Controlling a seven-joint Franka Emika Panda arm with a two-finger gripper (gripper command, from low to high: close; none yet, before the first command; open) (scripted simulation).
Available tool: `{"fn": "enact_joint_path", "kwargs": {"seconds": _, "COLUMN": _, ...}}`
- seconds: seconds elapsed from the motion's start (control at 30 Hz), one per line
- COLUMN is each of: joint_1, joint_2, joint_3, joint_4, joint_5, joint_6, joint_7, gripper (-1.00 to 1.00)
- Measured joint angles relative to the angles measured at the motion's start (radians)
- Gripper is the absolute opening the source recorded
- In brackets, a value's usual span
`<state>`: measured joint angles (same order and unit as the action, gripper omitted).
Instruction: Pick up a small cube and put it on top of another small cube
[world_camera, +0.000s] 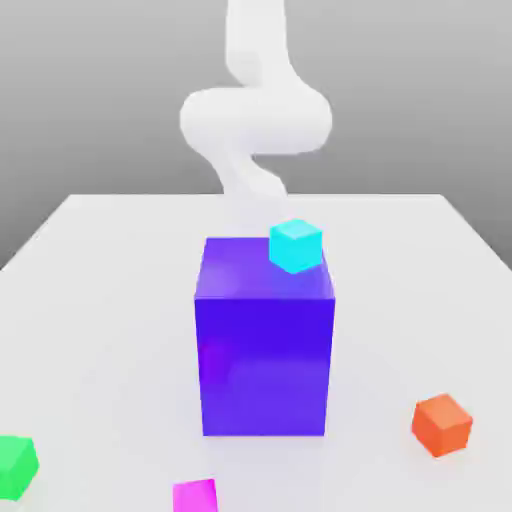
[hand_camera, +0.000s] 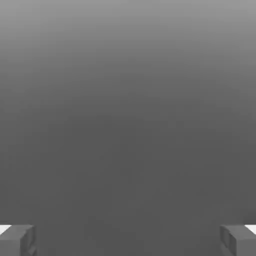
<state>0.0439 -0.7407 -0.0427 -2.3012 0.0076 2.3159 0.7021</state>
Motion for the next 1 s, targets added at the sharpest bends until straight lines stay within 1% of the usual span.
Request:
{"fn": "enact_joint_path", "kwargs": {"seconds": 0.33, "joint_1": 0.162, "joint_2": 0.235, "joint_3": -0.172, "joint_4": -0.005, "joint_5": 0.059, "joint_6": 0.066, "joint_7": -0.417, "gripper": 0.00}}
{"fn": "enact_joint_path", "kwargs": {"seconds": 0.6, "joint_1": 0.261, "joint_2": 0.424, "joint_3": -0.290, "joint_4": -0.009, "joint_5": 0.143, "joint_6": 0.117, "joint_7": -0.771, "gripper": 0.00}}
{"fn": "enact_joint_path", "kwargs": {"seconds": 0.8, "joint_1": 0.305, "joint_2": 0.570, "joint_3": -0.348, "joint_4": -0.011, "joint_5": 0.223, "joint_6": 0.152, "joint_7": -1.048, "gripper": 0.00}}
{"fn": "enact_joint_path", "kwargs": {"seconds": 1.0, "joint_1": 0.317, "joint_2": 0.717, "joint_3": -0.370, "joint_4": -0.013, "joint_5": 0.298, "joint_6": 0.187, "joint_7": -1.323, "gripper": 0.00}}
